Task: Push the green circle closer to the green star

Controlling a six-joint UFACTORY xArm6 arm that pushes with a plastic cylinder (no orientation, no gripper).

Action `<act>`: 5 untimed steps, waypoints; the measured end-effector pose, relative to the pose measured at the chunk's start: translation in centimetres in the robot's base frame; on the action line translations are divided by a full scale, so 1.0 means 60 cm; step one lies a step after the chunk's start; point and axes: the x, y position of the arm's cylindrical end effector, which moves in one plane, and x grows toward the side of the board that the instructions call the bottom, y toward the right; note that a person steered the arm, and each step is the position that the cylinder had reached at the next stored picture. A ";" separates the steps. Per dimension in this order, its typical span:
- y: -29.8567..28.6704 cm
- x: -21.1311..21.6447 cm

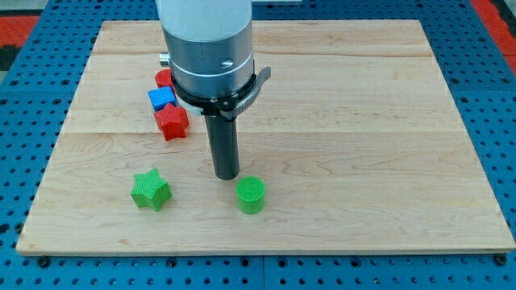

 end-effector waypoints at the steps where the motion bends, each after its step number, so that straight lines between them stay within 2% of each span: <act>1: -0.008 0.039; 3: 0.001 0.059; 4: 0.015 0.120; 5: 0.177 0.121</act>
